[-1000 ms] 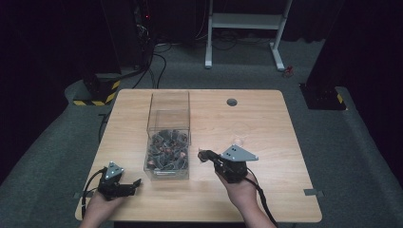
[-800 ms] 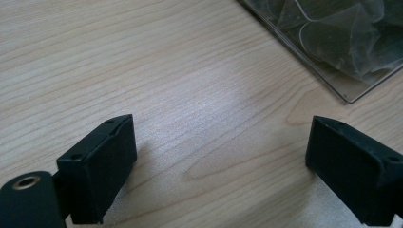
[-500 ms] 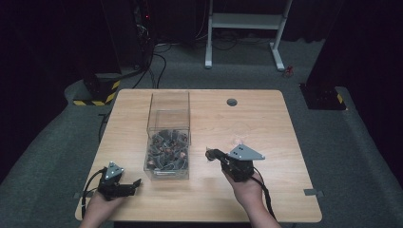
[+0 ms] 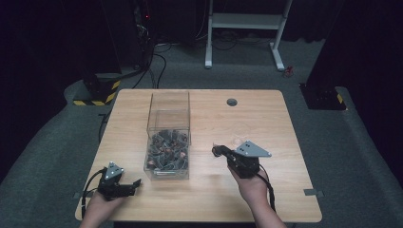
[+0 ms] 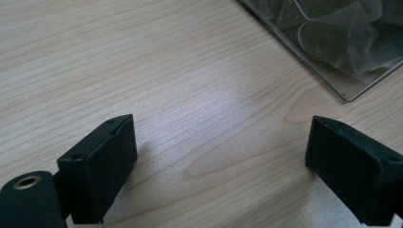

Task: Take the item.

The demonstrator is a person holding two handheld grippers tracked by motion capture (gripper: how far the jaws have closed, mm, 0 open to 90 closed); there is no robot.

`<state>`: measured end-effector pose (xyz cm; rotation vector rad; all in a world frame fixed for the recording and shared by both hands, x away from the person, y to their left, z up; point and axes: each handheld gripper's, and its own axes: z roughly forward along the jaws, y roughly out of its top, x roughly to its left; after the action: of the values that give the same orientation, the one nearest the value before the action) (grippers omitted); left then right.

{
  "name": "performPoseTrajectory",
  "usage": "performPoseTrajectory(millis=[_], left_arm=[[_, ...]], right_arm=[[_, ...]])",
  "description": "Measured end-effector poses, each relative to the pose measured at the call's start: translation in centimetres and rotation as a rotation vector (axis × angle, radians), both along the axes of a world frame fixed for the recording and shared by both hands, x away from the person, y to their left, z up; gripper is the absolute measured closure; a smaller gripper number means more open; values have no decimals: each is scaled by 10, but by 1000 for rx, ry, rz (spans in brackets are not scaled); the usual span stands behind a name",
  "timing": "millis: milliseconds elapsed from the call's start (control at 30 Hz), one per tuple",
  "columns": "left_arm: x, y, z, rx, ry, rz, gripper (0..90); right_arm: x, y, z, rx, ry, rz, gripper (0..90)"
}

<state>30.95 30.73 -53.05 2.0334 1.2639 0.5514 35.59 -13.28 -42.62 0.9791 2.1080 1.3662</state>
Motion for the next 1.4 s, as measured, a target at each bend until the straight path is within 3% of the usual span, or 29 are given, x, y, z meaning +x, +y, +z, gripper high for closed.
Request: performPoseTrajectory(millis=[1400], left_arm=[[0,0,0,0,0,0,103]], right_arm=[[54,-38,15,-34,-23,-186,900]])
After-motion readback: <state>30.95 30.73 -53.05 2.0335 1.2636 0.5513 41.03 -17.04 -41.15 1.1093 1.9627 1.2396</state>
